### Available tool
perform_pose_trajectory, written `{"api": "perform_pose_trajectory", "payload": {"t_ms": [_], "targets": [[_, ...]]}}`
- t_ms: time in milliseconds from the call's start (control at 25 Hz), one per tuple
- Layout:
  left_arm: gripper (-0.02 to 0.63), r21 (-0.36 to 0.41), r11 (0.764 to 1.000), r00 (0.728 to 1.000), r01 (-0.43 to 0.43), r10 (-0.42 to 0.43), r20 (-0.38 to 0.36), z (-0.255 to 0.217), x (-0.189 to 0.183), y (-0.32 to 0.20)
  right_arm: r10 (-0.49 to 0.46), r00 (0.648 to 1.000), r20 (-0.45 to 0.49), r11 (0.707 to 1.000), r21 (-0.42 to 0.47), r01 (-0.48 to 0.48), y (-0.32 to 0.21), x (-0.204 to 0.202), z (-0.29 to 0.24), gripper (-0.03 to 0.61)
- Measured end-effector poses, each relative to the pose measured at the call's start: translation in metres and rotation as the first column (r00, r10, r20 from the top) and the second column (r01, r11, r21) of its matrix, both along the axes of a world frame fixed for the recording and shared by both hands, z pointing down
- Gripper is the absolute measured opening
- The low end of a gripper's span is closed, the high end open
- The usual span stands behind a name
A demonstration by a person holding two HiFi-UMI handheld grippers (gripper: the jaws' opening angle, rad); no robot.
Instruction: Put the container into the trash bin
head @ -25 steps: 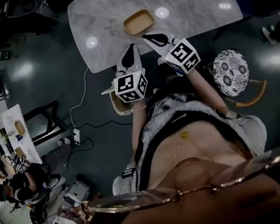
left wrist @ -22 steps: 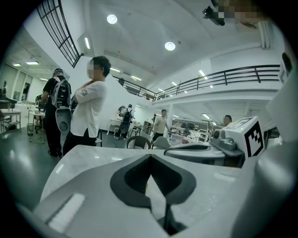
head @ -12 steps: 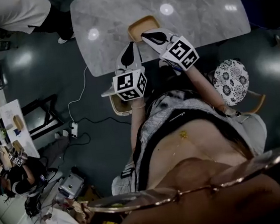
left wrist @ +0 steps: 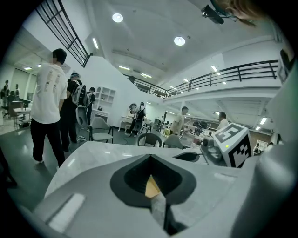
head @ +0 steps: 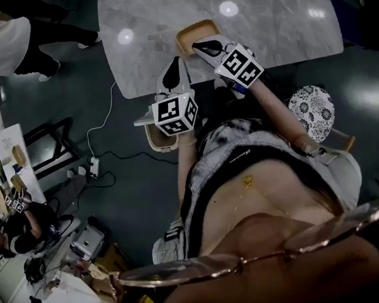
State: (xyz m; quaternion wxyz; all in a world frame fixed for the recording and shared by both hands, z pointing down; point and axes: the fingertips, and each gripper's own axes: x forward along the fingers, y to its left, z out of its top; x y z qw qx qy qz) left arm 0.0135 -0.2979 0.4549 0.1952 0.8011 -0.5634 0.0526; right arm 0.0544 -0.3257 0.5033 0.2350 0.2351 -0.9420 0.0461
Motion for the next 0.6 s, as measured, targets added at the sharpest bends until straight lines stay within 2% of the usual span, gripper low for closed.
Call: {"api": "perform_pose_trajectory", "payload": {"t_ms": [160,280,600], "targets": [[0.0,-0.012,1.0,1.0,0.028,-0.028,-0.005,0.003,-0.007,0.0,-0.054,0.994,-0.097,0.998,-0.02,0.053,-0.007,-0.004,0.028,0.026],[0.0,-0.023,0.999,0.999,0.045,-0.045,-0.003,0.009,-0.014,0.002,-0.12,0.97,-0.21,0.993,-0.03,0.116,-0.01,-0.008,0.06,0.026],[0.0,-0.049,0.995,0.996,0.089,-0.089,0.0,0.022,-0.024,0.011,-0.269,0.842,-0.468,0.961,-0.074,0.266,-0.004,-0.005,0.14,0.026]]}}
